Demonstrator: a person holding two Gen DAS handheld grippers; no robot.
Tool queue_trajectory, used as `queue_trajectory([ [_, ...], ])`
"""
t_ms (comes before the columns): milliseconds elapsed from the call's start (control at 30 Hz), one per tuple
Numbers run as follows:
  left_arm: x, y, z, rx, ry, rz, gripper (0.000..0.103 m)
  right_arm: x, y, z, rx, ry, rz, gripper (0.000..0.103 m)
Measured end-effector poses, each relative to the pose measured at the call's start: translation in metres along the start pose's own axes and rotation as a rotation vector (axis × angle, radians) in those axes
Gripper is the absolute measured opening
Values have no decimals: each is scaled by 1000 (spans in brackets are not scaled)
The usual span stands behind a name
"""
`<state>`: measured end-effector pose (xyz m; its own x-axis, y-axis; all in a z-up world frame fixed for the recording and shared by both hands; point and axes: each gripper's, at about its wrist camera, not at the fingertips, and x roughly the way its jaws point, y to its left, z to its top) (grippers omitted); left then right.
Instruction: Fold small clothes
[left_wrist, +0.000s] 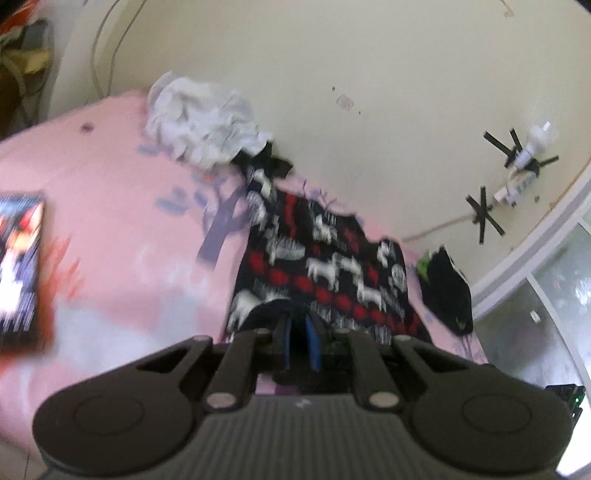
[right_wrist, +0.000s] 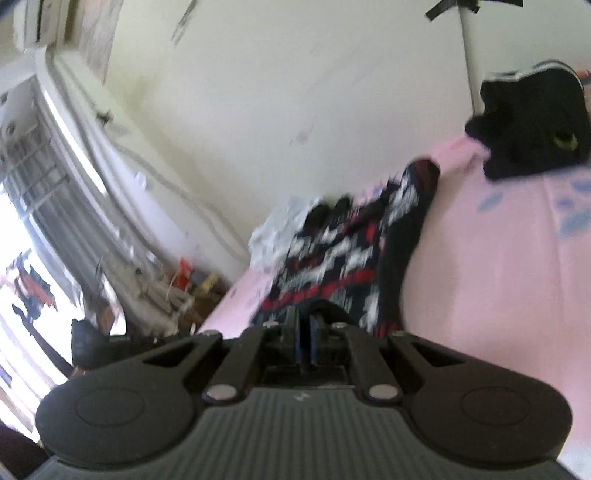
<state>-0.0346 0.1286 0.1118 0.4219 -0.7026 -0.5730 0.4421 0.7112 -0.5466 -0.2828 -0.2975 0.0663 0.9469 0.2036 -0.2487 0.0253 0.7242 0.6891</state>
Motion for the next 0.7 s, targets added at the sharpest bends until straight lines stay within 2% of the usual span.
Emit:
queue_trajectory([
  [100,45,-11,49,10,-36,77,12,46,-13,45,27,-60,-87,1],
  [133,61,-14,60,15,-51,111,24,60,-16,54,10,-88,-136,3],
  [167,79,-14,70,19,-51,166,46,76,-18,61,-26,-105,-211,11],
  [200,91,-12,75,13,-39,215,52,87,-21,65,-46,-91,-282,24],
  [233,99,-8,73,-4,-16,245,52,90,-22,64,-46,-75,-323,58],
  [267,100,-2,67,-3,4,222,53,86,-23,59,-44,-71,-338,66],
  [300,98,2,59,11,20,189,55,78,-24,50,-56,-67,-301,66],
  [333,96,7,50,17,30,184,62,70,-26,41,-59,-52,-274,68],
  [367,95,12,43,9,40,194,64,65,-29,31,-47,-36,-270,70],
  [467,97,16,23,6,94,148,64,60,-39,6,-3,25,-248,70],
  [533,104,7,17,39,103,162,62,63,-38,-6,-22,44,-254,70],
  [567,108,3,15,65,103,176,51,66,-35,-12,-44,53,-255,67],
  [600,112,-1,13,89,111,197,40,72,-33,-15,-64,70,-250,61],
  [633,117,-3,9,103,129,223,15,78,-29,-17,-74,92,-246,36],
  [667,117,0,7,96,152,217,15,82,-25,-18,-90,109,-259,21],
  [700,112,1,4,83,148,207,15,83,-18,-17,-125,103,-278,19],
])
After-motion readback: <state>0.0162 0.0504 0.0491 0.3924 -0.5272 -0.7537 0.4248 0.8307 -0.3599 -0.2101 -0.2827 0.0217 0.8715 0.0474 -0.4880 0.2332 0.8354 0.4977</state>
